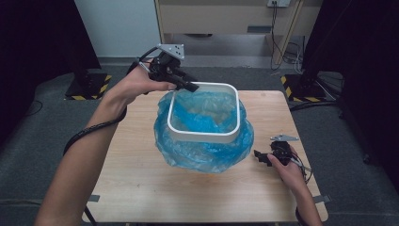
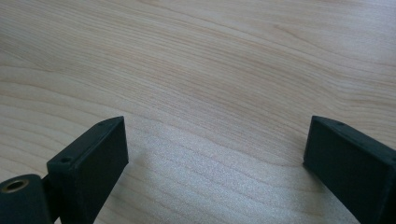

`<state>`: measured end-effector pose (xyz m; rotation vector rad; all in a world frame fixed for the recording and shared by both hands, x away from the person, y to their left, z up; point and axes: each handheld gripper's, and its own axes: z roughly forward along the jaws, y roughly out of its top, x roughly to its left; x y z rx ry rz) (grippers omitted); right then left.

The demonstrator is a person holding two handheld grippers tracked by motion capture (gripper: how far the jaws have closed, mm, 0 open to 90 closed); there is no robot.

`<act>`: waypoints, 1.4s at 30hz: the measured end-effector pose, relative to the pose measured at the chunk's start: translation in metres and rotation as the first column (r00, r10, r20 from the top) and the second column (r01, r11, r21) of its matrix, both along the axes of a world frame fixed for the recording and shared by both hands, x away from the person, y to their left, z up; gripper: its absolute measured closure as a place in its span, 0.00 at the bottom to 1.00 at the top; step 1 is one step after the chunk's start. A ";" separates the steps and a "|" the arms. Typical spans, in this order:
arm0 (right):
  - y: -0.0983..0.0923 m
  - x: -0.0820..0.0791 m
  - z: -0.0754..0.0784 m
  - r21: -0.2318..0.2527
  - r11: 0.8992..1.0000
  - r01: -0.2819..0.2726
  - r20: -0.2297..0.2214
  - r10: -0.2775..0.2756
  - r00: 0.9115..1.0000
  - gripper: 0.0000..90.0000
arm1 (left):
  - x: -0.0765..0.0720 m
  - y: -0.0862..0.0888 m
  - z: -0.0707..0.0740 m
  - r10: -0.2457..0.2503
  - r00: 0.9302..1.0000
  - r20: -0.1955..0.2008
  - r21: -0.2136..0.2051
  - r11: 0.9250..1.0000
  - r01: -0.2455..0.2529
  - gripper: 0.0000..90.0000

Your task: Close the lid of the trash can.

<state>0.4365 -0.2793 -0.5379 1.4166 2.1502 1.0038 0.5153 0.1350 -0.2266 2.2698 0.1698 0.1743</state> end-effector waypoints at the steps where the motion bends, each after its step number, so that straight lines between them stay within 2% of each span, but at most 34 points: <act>1: 0.000 0.000 0.000 0.000 1.000 0.000 0.000 0.000 1.000 0.07 | -0.001 0.000 0.000 0.008 1.000 0.003 -0.003 1.000 -0.008 0.63; 3: 0.000 0.000 0.000 0.002 1.000 0.001 -0.002 -0.001 1.000 0.07 | -0.004 0.000 -0.001 0.036 0.999 0.013 -0.013 0.999 -0.036 0.55; 7: 0.000 0.000 0.000 -0.004 1.000 -0.002 0.001 0.002 1.000 0.07 | -0.008 0.002 -0.001 0.056 0.998 0.017 -0.038 0.998 -0.055 0.41; 10: 0.001 0.000 0.000 -0.004 1.000 0.001 -0.002 -0.001 1.000 0.07 | -0.010 0.003 -0.003 0.082 0.997 0.012 -0.046 0.996 -0.081 0.34; 16: 0.002 0.000 0.000 -0.015 1.000 -0.001 -0.002 0.001 1.000 0.07 | -0.017 0.005 -0.006 0.150 0.989 0.010 -0.085 0.985 -0.149 0.18; 19: 0.001 0.000 0.000 -0.014 1.000 0.000 -0.001 0.000 1.000 0.07 | -0.021 0.006 -0.007 0.165 0.986 -0.004 -0.125 0.978 -0.164 0.14; 22: 0.001 0.000 0.000 -0.012 1.000 0.000 -0.001 0.000 1.000 0.07 | -0.024 0.006 -0.008 0.193 0.981 -0.005 -0.134 0.972 -0.192 0.11; 24: 0.001 0.000 0.000 -0.013 1.000 0.000 -0.001 0.000 1.000 0.07 | -0.025 0.006 -0.009 0.209 0.978 0.001 -0.126 0.970 -0.207 0.09; 26: 0.001 0.000 0.000 -0.013 1.000 0.000 -0.001 0.000 1.000 0.07 | -0.026 0.006 -0.010 0.219 0.976 -0.010 -0.134 0.967 -0.218 0.08; 29: 0.001 0.000 0.000 -0.014 1.000 0.000 -0.001 0.000 1.000 0.07 | -0.029 0.008 -0.011 0.239 0.971 -0.021 -0.165 0.957 -0.239 0.07; 31: 0.001 0.000 0.000 -0.013 1.000 0.000 -0.001 0.000 1.000 0.07 | -0.031 0.009 -0.011 0.258 0.966 -0.008 -0.170 0.952 -0.256 0.07; 33: 0.001 0.000 0.000 -0.014 1.000 -0.001 -0.001 0.001 1.000 0.07 | -0.034 0.010 -0.012 0.264 0.964 -0.022 -0.179 0.948 -0.263 0.07; 38: 0.002 0.000 0.000 -0.015 1.000 -0.002 -0.002 0.001 1.000 0.07 | -0.039 0.012 -0.014 0.264 0.964 -0.032 -0.199 0.944 -0.265 0.06; 41: 0.002 0.000 0.000 -0.018 1.000 -0.001 -0.001 0.001 1.000 0.07 | -0.041 0.014 -0.016 0.272 0.961 -0.045 -0.217 0.937 -0.275 0.06; 42: 0.002 0.000 0.000 -0.019 1.000 -0.001 -0.001 0.001 1.000 0.07 | -0.041 0.015 -0.016 0.279 0.959 -0.050 -0.229 0.932 -0.282 0.06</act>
